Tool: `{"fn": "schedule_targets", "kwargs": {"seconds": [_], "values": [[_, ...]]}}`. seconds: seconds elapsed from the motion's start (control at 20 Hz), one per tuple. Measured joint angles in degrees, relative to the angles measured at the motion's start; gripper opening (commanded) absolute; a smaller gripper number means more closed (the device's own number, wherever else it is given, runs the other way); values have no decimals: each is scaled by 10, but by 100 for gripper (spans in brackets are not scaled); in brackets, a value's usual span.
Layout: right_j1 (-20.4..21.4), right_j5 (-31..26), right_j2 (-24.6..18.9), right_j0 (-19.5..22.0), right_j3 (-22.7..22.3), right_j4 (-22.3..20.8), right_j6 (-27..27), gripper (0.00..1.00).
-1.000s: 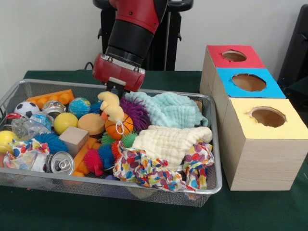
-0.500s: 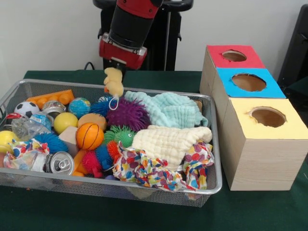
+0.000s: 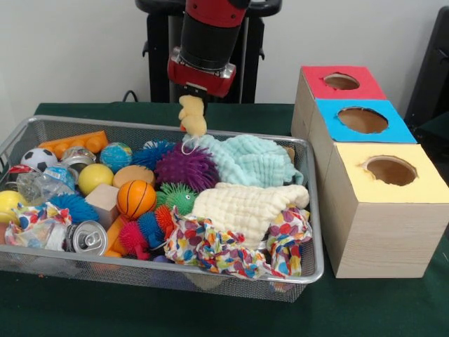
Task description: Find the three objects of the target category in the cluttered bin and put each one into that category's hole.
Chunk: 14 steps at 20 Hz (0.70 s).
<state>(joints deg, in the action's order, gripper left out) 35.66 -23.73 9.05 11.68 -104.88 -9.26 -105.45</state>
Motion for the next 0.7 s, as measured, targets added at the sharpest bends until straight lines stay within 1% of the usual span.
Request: {"fn": "schedule_targets", "kwargs": {"seconds": [0.2,0.4,0.7], "values": [[-2,0,-25,10,-1,6,0,0],[3,-1,-34,10,-7,17,0,0],[29,-14,-52,8,-36,40,0,0]]}}
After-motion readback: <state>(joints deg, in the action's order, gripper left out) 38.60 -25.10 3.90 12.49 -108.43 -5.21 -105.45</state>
